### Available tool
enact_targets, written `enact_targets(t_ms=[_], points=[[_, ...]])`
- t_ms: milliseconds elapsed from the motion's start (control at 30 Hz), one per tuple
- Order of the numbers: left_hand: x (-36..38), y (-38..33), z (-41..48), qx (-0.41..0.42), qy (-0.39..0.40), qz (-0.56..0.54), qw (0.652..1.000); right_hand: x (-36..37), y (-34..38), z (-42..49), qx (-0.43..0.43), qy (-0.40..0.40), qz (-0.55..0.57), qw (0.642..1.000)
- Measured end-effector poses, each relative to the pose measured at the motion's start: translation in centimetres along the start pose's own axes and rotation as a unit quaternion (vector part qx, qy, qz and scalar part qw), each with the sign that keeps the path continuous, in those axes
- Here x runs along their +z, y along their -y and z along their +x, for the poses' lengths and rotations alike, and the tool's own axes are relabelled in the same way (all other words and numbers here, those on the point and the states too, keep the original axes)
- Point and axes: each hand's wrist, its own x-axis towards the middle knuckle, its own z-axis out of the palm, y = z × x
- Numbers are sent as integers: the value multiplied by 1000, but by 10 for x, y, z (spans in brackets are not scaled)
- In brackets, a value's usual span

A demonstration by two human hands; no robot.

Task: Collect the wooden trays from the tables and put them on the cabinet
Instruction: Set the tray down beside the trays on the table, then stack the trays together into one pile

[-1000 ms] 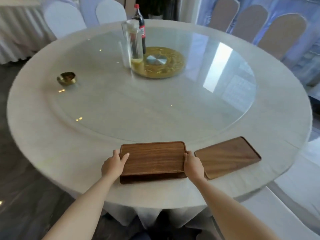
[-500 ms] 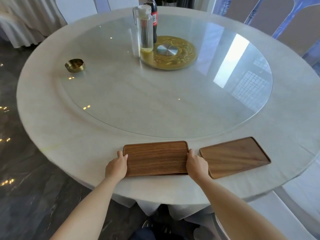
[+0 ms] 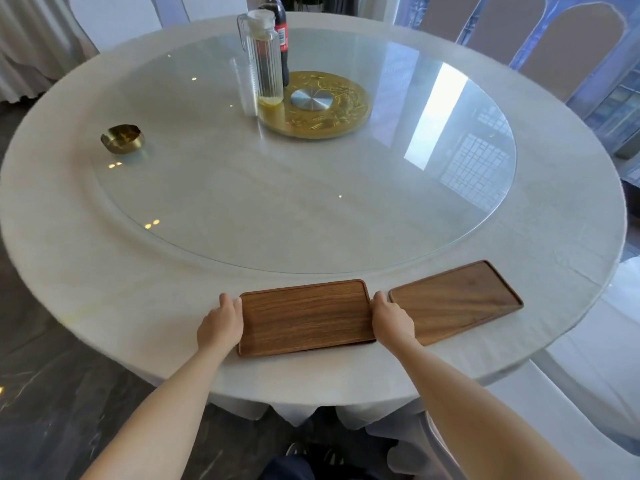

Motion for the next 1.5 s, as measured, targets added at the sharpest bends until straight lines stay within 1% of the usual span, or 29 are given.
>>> enact_targets(t_ms=[67,133,200,333,433,533,633,767,900,1067,1233,1333,1500], points=[[-9,-13,7,-8,-31,-36,999,-6,-5,0,10,-25,22,999],[-16,-33,10,14,-45,-53,997,-14,-14,-1,23,-49,30,998],[-17,-59,7,48,-42,-70,996,-25,-28,-1,39,-69,37,996],[-3,-121,-14,114,-14,-99,988,-52,-65,6,77,-114,59,989],[19,-168,-38,134,18,-129,982,-75,-102,16,103,-129,73,984],[45,-206,-60,147,73,-116,980,-97,-140,28,124,-138,87,979],[70,-229,-73,120,108,-92,983,-111,-173,36,120,-125,102,980],[95,-244,-83,67,129,-39,989,-116,-207,44,104,-92,99,985],[111,-251,-91,17,153,-48,987,-111,-226,52,82,-66,93,990],[119,-256,-95,-25,138,-65,988,-106,-233,65,79,-32,95,992],[124,-258,-99,-38,107,-66,991,-103,-236,72,80,-28,111,990],[126,-257,-101,-36,78,-66,994,-103,-236,75,81,-39,114,989],[115,-257,-98,-6,14,-69,997,-105,-235,79,99,-56,115,987]])
